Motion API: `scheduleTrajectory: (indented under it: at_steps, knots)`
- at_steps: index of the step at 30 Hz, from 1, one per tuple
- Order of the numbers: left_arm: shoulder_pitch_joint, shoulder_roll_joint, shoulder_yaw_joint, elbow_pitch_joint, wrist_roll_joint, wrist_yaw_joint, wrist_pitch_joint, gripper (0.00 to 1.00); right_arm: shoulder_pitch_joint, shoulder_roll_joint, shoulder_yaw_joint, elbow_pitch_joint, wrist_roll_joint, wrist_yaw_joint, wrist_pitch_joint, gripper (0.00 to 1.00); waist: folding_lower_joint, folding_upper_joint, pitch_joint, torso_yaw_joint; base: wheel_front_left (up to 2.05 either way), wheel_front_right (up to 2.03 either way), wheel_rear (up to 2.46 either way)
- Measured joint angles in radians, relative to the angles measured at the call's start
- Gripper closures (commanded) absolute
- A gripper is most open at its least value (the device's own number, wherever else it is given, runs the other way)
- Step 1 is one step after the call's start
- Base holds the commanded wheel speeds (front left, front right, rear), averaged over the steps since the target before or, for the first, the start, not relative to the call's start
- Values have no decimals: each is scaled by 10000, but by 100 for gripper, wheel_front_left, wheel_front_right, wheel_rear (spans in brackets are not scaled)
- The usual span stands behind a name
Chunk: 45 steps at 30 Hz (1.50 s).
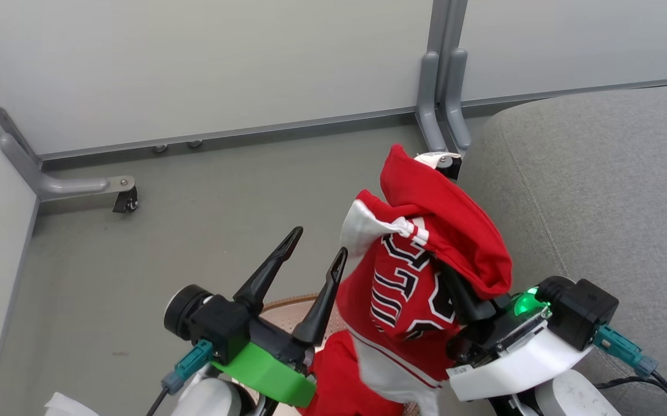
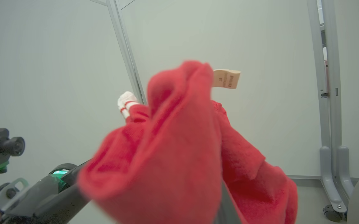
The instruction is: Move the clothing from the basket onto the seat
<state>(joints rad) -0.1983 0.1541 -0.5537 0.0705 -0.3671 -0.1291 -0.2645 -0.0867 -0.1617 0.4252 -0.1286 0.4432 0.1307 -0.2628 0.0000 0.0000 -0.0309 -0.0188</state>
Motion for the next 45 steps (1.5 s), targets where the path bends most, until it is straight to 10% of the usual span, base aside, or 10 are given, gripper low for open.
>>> scheduleTrajectory:
  at_steps: [26, 45]
  knots:
    - [1428, 211, 1095, 1814, 397, 0, 2, 0, 438, 29, -1055, -2, -165, 0, 0, 100, 0, 0, -24, 89, 0, 0, 0]
    - [3028, -936, 5221, 1732, 1331, 0, 4, 0, 669, 44, -1241, 10, -192, 0, 0, 100, 0, 0, -199, 205, 0, 0, 0]
